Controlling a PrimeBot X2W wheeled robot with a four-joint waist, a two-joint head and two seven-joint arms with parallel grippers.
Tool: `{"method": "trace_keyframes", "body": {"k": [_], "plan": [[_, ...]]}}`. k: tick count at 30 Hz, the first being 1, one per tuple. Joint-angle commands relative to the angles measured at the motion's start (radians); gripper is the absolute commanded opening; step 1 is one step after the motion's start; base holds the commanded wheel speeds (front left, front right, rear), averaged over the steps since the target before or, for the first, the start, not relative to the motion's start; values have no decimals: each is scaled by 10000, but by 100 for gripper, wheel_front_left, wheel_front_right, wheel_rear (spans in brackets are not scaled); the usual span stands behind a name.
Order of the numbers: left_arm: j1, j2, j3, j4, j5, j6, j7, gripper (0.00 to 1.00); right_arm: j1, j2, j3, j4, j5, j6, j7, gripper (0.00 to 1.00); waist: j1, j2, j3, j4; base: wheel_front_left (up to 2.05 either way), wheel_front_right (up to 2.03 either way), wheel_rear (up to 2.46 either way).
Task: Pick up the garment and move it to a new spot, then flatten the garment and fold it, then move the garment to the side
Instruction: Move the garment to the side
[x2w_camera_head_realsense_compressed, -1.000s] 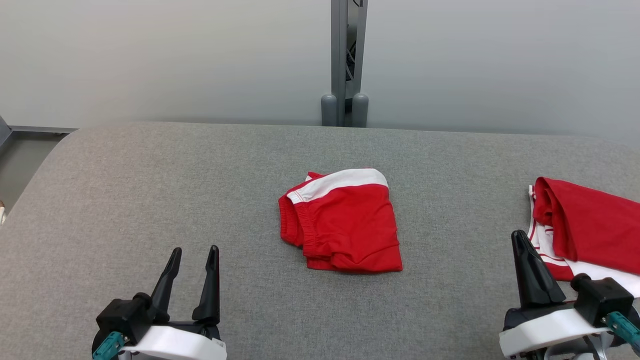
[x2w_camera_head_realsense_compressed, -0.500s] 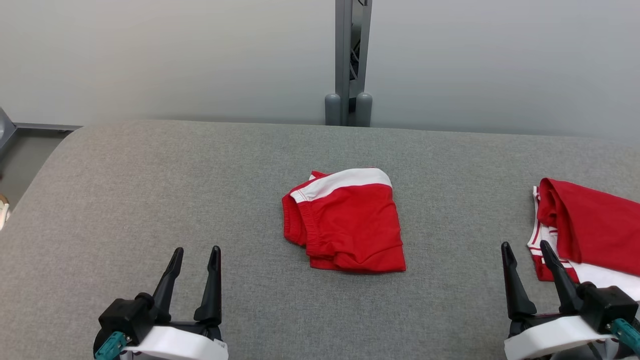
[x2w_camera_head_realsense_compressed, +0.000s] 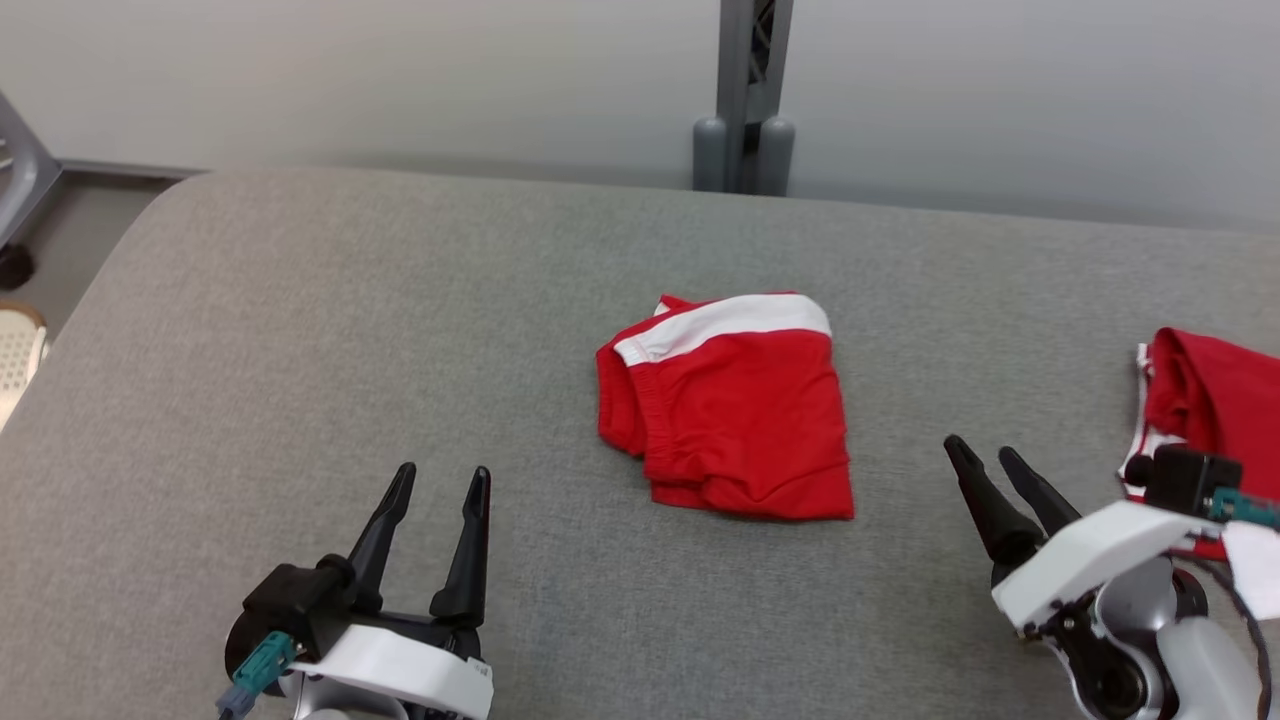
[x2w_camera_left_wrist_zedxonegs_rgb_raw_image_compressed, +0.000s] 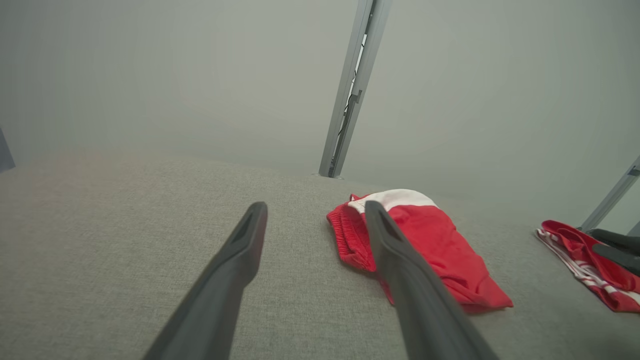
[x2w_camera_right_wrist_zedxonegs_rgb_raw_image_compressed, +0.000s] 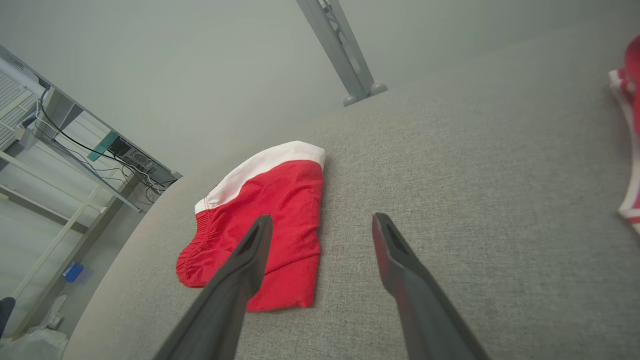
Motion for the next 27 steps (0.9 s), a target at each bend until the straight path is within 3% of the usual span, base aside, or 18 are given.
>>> {"method": "trace_keyframes", "body": {"k": [1, 8, 15, 27], "plan": [[-227, 49, -35, 10, 22, -43, -16, 100, -335, -174, 16, 84, 496, 0, 518, 100, 0, -1, 394, 344, 0, 0, 0], [-522, 49, -295, 68, -63, -49, -18, 100, -1442, -525, -42, 807, 1742, 0, 2140, 100, 0, -1, 914, 929, 0, 0, 0], [-806, 44, -532, 45, -198, 13, -16, 100, -2528, -729, -236, 1903, 2094, 0, 3022, 100, 0, -1, 1435, 1646, 0, 0, 0], [-1074, 46, -814, -85, -243, 74, -18, 100, -3725, -821, 377, 2710, 1853, 0, 3155, 100, 0, -1, 2110, 2291, 0, 0, 0]]}}
